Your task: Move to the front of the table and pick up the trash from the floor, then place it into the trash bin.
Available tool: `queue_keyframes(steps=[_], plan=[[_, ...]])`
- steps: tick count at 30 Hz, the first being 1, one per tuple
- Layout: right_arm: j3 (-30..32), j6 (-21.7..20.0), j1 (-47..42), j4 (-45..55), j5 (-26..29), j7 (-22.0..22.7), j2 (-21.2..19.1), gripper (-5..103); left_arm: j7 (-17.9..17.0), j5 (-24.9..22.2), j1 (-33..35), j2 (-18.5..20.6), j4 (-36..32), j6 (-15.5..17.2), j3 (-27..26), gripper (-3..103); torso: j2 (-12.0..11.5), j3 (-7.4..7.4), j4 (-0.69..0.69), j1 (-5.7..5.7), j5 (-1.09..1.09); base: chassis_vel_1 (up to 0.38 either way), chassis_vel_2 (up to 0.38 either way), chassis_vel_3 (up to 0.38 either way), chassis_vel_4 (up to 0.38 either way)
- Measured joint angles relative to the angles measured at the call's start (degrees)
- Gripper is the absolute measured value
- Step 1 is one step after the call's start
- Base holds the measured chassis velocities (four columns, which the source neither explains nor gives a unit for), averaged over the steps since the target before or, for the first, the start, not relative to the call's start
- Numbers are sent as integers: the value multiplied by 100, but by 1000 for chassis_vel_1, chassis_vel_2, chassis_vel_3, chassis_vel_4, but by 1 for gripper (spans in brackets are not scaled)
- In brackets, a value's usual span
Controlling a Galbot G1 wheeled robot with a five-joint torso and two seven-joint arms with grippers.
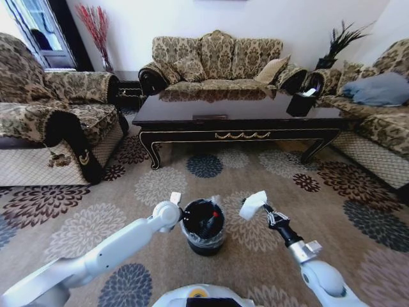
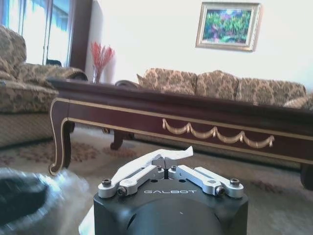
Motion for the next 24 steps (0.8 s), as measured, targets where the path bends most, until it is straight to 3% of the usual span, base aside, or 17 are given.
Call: queue_keyframes(steps=[8, 14, 24], plan=[[162, -149, -333, 948, 34, 71, 45, 0, -9, -34, -384, -309, 315, -23, 352, 2, 0, 0, 0, 0, -1, 0, 0, 0, 0], [-65, -293, -461, 1547, -121, 146, 78, 0, -31, -109, -688, -503, 463, -60, 633, 2, 0, 0, 0, 0, -1, 0, 0, 0, 0], [-401, -320, -479, 1480, -542, 163, 140, 0, -165, -296, -903, -659, 332, -111, 885, 2, 0, 0, 0, 0, -1, 0, 0, 0, 0]])
